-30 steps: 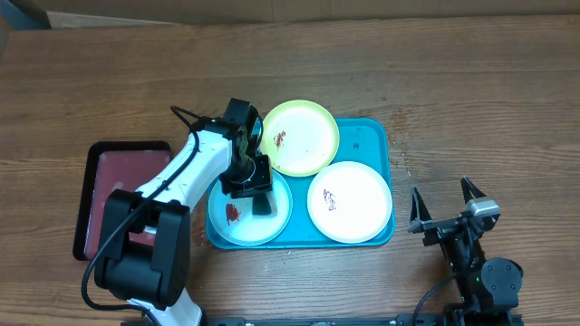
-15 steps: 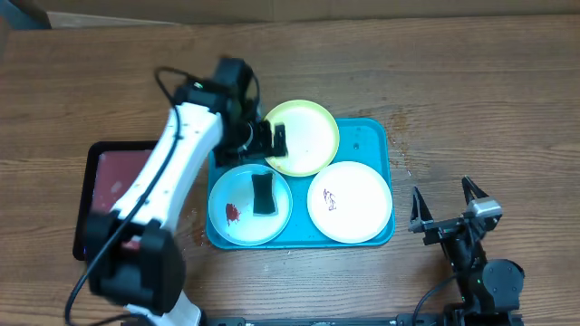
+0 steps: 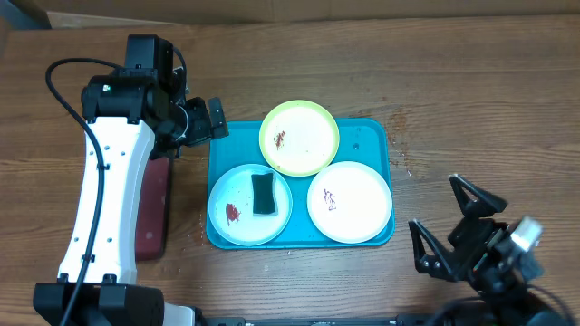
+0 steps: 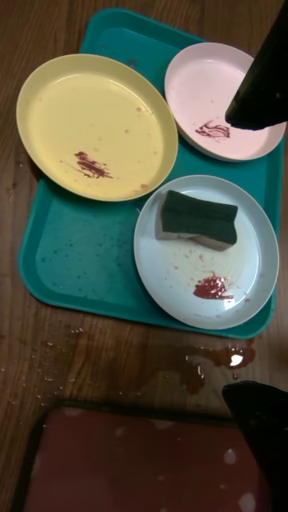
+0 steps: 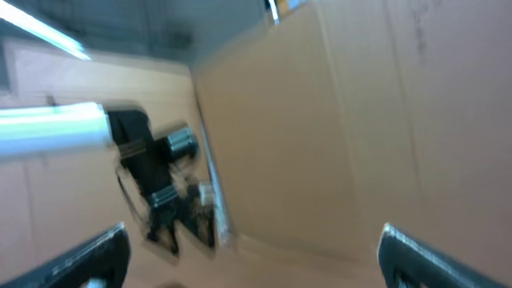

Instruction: Clean dirty plates on tray and stack at the side

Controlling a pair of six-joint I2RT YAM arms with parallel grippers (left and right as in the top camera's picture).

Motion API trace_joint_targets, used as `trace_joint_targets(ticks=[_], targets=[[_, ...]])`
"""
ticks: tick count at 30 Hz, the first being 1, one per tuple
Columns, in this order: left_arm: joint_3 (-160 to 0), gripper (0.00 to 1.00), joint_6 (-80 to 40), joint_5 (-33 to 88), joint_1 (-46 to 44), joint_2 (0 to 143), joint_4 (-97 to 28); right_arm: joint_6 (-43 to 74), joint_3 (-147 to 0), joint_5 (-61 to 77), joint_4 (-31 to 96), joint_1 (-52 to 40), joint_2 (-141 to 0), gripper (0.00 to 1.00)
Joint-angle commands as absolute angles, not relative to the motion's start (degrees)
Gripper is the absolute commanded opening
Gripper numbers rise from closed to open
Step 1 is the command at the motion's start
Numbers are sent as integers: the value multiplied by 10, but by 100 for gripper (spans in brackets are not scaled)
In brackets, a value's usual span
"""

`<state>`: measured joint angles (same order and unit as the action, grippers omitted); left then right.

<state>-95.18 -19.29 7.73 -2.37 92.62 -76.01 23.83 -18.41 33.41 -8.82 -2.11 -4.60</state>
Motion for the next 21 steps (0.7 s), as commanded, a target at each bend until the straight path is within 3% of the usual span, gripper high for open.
trace_joint_targets(ticks=[1, 5, 8, 13, 15, 18, 21], targets=[[-953, 100, -186, 70, -23, 933, -764, 108, -387, 389, 78, -17, -142, 100], [-953, 100, -186, 70, -23, 934, -769, -75, -696, 333, 481, -18, -375, 100], [-953, 100, -186, 70, -23, 934, -781, -66, -877, 369, 654, -19, -521, 100], [-953, 100, -186, 70, -23, 934, -795, 3, -1042, 561, 735, -19, -684, 100], [-953, 100, -186, 70, -23, 934, -799, 3, -1054, 614, 718, -23, -727, 83], [-953, 100, -186, 70, -23, 934, -800, 3, -1054, 549, 740, -54, -778, 79], [-953, 100, -186, 70, -23, 934, -800, 34, -1043, 374, 771, -121, -820, 78]])
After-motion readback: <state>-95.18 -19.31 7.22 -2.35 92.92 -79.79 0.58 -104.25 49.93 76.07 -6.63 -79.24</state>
